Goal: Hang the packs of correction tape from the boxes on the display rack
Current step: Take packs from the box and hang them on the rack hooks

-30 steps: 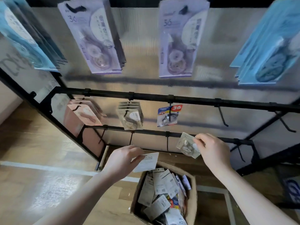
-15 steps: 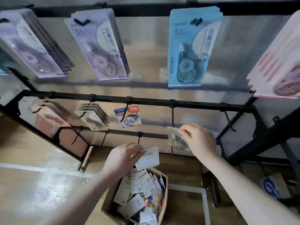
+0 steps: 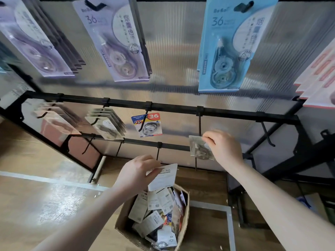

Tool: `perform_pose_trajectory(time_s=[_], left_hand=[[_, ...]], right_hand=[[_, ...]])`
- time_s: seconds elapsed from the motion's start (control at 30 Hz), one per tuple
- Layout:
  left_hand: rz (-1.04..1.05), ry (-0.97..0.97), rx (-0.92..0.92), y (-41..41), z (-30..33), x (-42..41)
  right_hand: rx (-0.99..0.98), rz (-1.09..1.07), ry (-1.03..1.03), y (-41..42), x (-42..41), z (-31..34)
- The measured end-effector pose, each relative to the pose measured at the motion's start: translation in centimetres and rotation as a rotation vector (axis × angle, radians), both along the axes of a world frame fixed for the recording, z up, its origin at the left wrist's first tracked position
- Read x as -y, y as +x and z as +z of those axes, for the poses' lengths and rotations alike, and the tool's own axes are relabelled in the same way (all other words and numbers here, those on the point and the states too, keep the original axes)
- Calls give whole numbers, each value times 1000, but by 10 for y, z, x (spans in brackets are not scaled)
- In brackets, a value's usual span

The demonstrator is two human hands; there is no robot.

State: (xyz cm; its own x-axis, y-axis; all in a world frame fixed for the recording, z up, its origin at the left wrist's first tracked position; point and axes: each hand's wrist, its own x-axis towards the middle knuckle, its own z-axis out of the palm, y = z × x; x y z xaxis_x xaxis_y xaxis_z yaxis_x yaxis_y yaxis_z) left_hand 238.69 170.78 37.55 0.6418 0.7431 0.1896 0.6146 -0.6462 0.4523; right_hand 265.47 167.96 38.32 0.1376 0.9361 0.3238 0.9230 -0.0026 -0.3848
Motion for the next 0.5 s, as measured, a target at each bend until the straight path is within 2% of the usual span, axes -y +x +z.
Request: perform_pose_trajectory(time_s=[0.4, 0.5], left_hand=[[47, -96, -5, -16, 6, -14], [80, -198, 19, -14, 12, -17]], right_hand=[[77, 72, 118, -10, -10, 8], [85, 74, 98, -13, -14, 9]])
